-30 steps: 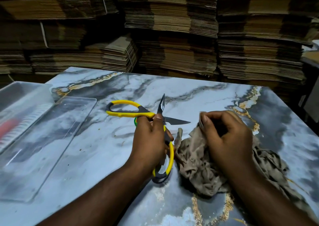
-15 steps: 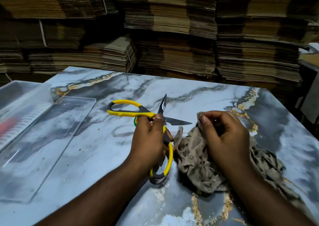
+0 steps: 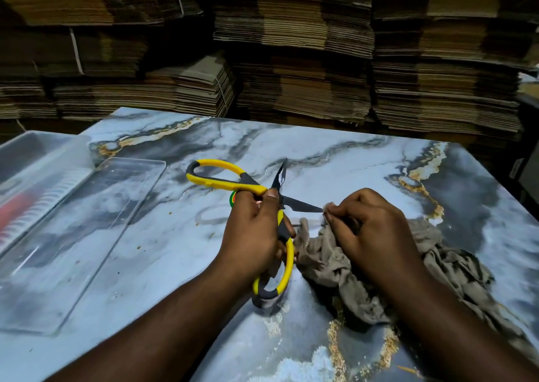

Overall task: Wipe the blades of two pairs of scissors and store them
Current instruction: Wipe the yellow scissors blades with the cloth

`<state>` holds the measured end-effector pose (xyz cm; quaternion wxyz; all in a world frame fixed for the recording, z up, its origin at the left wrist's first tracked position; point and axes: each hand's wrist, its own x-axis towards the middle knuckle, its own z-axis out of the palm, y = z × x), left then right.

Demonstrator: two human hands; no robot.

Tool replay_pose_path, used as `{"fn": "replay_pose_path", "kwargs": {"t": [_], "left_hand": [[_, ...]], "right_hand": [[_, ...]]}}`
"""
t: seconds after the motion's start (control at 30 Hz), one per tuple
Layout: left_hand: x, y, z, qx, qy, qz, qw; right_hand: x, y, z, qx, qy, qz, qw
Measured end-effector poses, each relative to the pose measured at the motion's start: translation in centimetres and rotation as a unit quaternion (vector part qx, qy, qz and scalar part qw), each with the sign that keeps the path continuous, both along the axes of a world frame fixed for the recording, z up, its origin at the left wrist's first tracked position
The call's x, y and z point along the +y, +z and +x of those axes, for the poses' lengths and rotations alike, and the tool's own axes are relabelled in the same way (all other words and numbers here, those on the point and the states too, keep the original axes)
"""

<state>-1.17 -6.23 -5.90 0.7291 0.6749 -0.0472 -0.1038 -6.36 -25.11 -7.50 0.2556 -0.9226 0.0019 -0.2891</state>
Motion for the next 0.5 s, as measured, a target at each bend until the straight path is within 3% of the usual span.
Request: {"fn": "replay_pose_path", "kwargs": {"t": [0.23,0.37,0.5], "left_hand": [[0.1,0.5,-1.3,-0.008,-0.052,0.012,0.999],[0.3,0.6,-1.6,-0.005,-0.081,0.026,0.996],[0.2,0.3,-1.3,-0.005,-0.11,0.039,0.993]], "right_hand": [[-0.6,1.2,-1.3,-0.025,-0.039,0.152,0.987],[-0.1,2.1,-1.6,-0.028,-0.011,0.129,0.991],[-0.6,3.2,-2.0,-0.102,-0.024,0.182,0.978]]}}
